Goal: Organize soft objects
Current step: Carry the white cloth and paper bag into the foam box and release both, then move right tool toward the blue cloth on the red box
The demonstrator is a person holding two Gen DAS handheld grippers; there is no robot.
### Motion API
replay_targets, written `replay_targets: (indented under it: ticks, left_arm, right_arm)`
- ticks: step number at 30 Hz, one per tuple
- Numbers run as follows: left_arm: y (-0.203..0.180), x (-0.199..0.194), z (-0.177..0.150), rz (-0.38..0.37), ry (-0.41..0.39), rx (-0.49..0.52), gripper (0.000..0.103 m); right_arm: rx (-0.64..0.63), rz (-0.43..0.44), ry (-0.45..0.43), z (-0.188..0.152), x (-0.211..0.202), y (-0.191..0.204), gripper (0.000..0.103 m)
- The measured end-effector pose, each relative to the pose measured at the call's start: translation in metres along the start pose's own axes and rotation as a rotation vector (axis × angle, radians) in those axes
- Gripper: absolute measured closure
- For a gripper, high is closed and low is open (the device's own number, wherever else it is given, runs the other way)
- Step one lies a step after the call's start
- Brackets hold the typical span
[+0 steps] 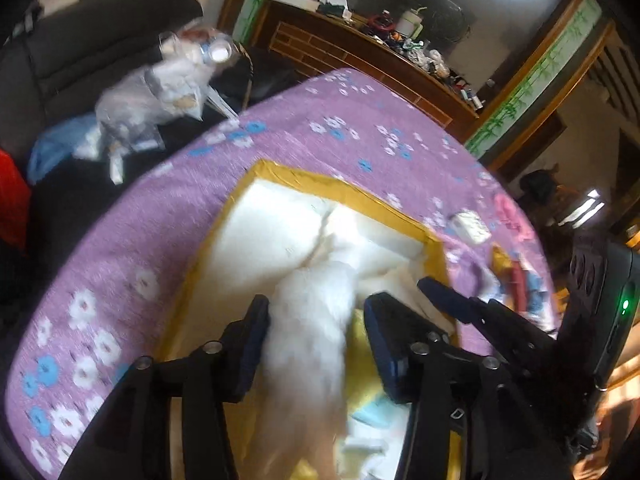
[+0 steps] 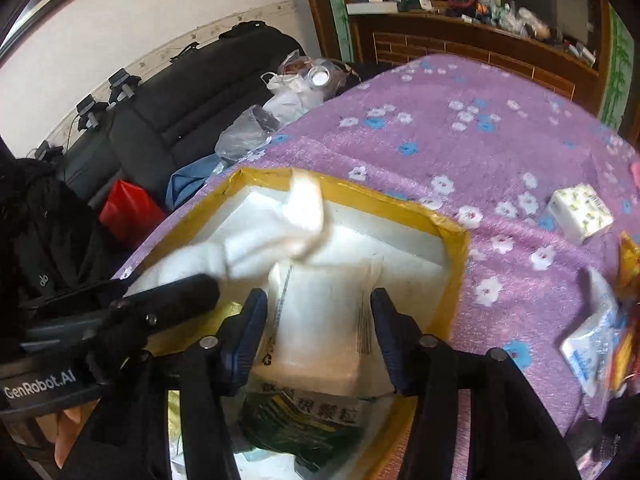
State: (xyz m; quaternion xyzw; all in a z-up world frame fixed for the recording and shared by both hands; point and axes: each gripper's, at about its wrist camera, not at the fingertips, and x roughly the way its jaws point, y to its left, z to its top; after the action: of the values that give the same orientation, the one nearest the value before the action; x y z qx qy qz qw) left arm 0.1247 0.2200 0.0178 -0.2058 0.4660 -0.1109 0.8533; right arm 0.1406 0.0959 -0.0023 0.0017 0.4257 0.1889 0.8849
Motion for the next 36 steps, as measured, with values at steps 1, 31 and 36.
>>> replay_targets:
  ticks: [1, 31, 36]
  left_arm:
    - [0.002, -0.004, -0.002, -0.033, 0.001, -0.025, 0.043]
    - [-0.189, 0.037, -0.149, 0.192, -0.132, 0.371, 0.029]
    - [-0.180, 0.032, -0.148, 0.147, -0.137, 0.342, 0.029]
  right_arm:
    - [0.001, 0.006, -0.026, -0.001, -0.009, -0.002, 0.034]
    - [0.356, -0.133, -0.051, -0.163, -0.182, -0.182, 0.012]
    - [0.328, -0.139, -0.145, -0.138, -0.204, -0.186, 0.012]
